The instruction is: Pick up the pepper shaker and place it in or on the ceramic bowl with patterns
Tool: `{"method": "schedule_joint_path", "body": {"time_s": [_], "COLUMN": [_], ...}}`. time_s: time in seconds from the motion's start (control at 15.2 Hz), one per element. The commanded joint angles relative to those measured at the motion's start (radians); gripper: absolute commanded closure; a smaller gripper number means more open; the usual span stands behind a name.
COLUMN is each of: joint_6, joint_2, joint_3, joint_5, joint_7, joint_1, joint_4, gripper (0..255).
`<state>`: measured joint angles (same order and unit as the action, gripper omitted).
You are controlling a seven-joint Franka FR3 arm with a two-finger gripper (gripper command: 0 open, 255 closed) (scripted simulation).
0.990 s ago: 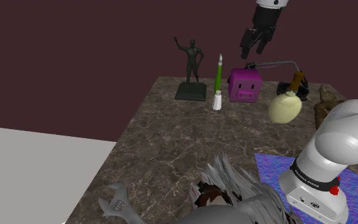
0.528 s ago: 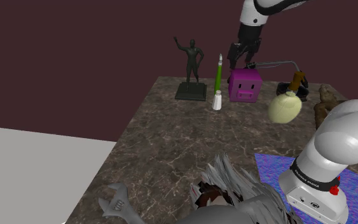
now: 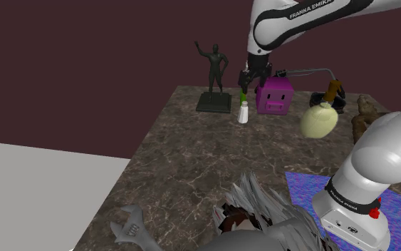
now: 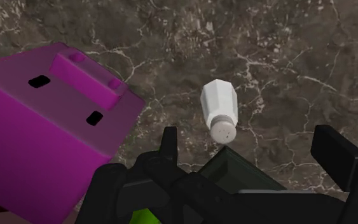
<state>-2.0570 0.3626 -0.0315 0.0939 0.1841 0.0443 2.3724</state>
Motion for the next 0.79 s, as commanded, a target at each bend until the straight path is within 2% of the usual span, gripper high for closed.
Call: {"method": "schedule_joint_path", "body": {"time_s": [0.0,0.33,0.73], "joint_6": [-0.044,-0.139,-0.221], "joint_2": [-0.078,-0.266,-0.311], "joint_3": [0.002,0.007,0.002], "joint_5": [0.009,0.033,0.040], "joint_7": [0.022,0.082,0.086], "joint_1": [0.006,0.016,0.020], "joint_4": [-0.020,-0.075,-0.038], "gripper": [0,0,0]}}
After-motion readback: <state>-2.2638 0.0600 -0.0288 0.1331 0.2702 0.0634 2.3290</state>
